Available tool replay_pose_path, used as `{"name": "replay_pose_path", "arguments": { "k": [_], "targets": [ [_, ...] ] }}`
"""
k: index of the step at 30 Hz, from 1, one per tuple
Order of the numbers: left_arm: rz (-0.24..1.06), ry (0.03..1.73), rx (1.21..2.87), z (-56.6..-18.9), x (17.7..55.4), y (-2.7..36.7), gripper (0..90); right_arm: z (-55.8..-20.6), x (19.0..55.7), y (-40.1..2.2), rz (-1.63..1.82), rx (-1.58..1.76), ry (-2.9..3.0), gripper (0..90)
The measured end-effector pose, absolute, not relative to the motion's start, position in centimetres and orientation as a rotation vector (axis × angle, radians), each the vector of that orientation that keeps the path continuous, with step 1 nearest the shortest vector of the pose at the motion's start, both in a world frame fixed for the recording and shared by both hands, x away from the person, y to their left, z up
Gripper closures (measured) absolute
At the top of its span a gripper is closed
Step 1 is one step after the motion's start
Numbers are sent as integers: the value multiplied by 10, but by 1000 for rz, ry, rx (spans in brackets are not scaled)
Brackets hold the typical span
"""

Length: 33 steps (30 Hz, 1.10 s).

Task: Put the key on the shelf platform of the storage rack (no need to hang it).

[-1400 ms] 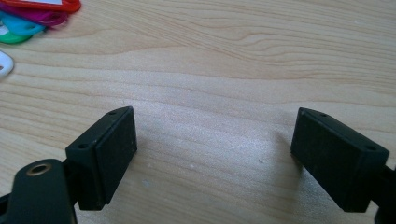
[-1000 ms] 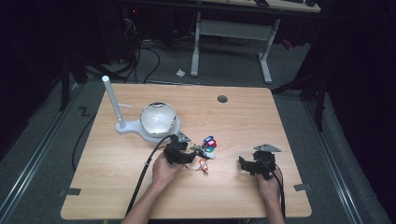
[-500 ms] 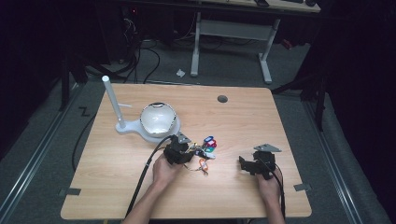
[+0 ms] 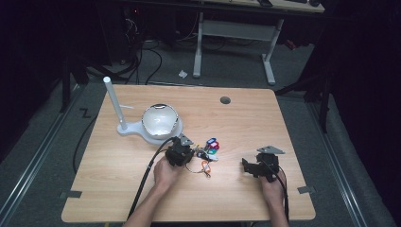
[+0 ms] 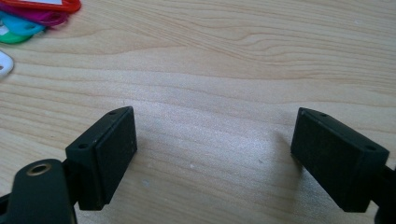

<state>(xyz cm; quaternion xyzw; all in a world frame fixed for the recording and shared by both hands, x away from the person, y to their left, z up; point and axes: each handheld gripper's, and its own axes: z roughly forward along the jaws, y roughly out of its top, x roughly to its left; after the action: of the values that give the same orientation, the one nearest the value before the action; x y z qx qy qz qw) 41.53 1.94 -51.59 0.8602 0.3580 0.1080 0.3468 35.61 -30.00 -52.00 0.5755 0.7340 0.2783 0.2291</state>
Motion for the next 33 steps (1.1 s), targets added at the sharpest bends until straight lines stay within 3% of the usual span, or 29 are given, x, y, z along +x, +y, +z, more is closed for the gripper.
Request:
{"name": "replay_pose_path", "arguments": {
  "k": [4,33],
  "targets": [
    [281,921,2234,-516,415,19,847,-520,356,-300,766,1584,2021,143],
    [258,883,2149,-490,405,30,864,-520,356,-300,765,1582,2022,144]
  ]
}}
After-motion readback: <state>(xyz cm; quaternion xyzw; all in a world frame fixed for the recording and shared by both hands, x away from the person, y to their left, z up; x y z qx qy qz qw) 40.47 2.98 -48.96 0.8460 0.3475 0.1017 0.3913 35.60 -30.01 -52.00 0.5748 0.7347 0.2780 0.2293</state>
